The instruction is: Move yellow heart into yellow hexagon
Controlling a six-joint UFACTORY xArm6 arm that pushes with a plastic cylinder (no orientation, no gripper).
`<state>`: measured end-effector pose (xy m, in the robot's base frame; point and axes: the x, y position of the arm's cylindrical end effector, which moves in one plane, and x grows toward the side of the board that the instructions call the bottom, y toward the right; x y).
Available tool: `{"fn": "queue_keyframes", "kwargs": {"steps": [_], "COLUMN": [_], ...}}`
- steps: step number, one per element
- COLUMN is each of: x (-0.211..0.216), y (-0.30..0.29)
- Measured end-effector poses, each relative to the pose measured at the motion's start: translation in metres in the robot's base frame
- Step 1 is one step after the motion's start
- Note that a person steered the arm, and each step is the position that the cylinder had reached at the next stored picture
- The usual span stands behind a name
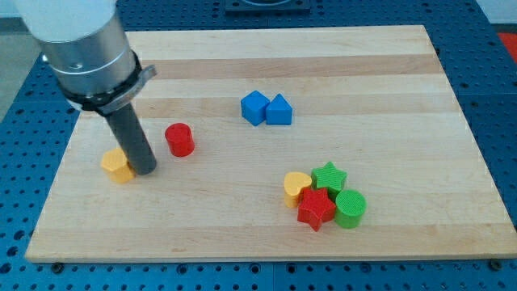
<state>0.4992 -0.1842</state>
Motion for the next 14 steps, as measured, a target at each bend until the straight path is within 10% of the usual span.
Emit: {"fn": "queue_keyframes", "kwargs": {"steps": [2,4,7,14], "x": [0.017,0.092,0.078,0.017], "y": [-0.014,0.113,0.288,0.224]}}
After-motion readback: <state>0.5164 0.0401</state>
